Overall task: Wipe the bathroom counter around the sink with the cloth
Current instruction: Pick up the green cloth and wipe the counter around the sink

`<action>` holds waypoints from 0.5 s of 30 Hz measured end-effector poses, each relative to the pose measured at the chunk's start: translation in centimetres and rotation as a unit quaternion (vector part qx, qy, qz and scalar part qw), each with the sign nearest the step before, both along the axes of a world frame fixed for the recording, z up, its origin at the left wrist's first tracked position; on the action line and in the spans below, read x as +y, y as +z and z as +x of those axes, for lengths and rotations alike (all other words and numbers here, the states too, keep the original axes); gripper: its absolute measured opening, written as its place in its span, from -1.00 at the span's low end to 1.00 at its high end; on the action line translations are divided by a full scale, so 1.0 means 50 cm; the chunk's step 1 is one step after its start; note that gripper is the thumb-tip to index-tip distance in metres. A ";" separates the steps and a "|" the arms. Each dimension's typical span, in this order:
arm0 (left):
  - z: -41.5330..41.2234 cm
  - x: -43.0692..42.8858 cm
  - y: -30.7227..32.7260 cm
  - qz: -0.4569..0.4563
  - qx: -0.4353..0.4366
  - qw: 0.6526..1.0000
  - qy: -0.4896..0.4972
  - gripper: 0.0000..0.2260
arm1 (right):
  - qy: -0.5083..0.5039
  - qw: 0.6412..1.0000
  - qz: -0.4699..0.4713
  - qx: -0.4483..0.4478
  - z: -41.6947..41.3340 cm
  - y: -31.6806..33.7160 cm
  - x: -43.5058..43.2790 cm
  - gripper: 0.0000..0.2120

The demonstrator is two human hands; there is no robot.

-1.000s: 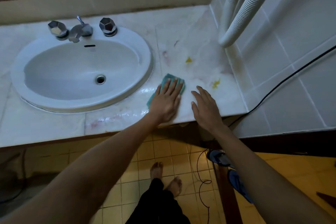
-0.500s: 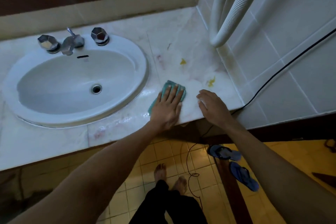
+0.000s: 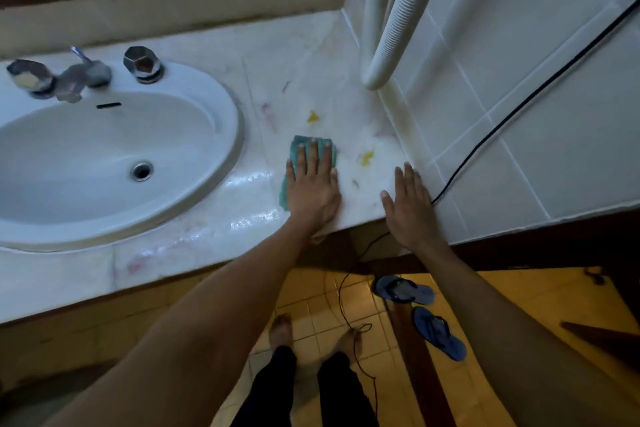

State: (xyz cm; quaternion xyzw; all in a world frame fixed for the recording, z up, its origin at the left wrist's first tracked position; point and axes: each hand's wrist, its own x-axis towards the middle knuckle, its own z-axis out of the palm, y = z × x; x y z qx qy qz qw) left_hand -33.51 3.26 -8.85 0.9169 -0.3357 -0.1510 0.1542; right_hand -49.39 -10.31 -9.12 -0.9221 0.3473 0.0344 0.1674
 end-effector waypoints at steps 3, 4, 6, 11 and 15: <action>-0.031 0.045 -0.012 0.012 -0.040 0.984 -0.174 -0.49 | -0.002 1.000 -0.008 -0.026 -0.007 -0.015 0.007 -0.40; -0.017 0.075 -0.012 0.010 -0.056 0.968 -0.243 -0.50 | -0.005 0.999 -0.008 -0.033 -0.007 -0.016 0.008 -0.40; 0.038 0.121 -0.012 0.011 -0.069 0.941 -0.332 -0.52 | -0.002 0.999 -0.004 -0.041 -0.011 -0.013 0.005 -0.39; 0.070 0.043 -0.004 0.036 -0.041 0.994 -0.095 -0.52 | 0.028 0.999 -0.001 -0.036 -0.038 -0.012 -0.005 -0.38; -0.010 -0.115 0.019 0.010 0.011 1.000 -0.012 -0.51 | 0.035 0.999 -0.005 -0.033 -0.061 -0.009 -0.003 -0.41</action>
